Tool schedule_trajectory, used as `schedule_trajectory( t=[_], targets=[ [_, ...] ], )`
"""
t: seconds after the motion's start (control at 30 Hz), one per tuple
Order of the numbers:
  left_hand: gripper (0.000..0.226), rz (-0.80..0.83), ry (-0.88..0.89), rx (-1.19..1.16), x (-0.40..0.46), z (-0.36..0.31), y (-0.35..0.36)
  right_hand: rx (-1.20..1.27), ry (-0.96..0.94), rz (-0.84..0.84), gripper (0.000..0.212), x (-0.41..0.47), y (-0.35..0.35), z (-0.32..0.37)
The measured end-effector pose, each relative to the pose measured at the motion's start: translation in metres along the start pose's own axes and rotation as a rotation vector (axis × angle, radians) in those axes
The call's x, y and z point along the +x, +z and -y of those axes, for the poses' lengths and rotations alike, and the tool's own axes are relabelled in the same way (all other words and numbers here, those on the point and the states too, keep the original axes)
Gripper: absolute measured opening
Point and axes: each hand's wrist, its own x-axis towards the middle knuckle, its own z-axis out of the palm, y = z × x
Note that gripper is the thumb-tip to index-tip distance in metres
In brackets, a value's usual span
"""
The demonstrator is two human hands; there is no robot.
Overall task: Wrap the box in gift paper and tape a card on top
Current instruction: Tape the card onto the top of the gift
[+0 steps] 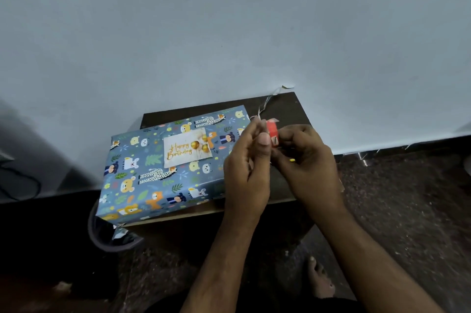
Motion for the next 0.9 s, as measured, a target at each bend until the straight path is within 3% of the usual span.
schedule_trajectory(
  t=[0.1,0.23,0.37,0.5,0.67,0.9],
  targets=[
    [0.043,0.074,0.026,0.047,0.003,0.004,-0.005,-0.076,-0.042,0.047,0.011,-0.005,0.008,0.006],
    [0.037,0.003,0.020,-0.046,0.001,0.001,-0.013,-0.102,-0.135,0.118,0.017,-0.004,0.009,0.007],
    [0.029,-0.015,0.020,-0.110,-0.005,0.004,-0.019,0.055,-0.055,0.106,0.012,-0.007,0.003,0.007],
    [0.031,0.057,0.093,-0.039,-0.007,0.009,-0.021,0.156,-0.013,0.079,0.026,-0.003,-0.008,0.006],
    [0.026,0.118,0.124,-0.047,-0.008,0.007,-0.025,-0.046,-0.189,0.099,0.006,0.000,-0.011,0.010],
    [0.027,0.134,0.147,-0.030,-0.009,0.007,-0.028,-0.093,-0.186,0.133,0.006,0.001,-0.014,0.012]
  ],
)
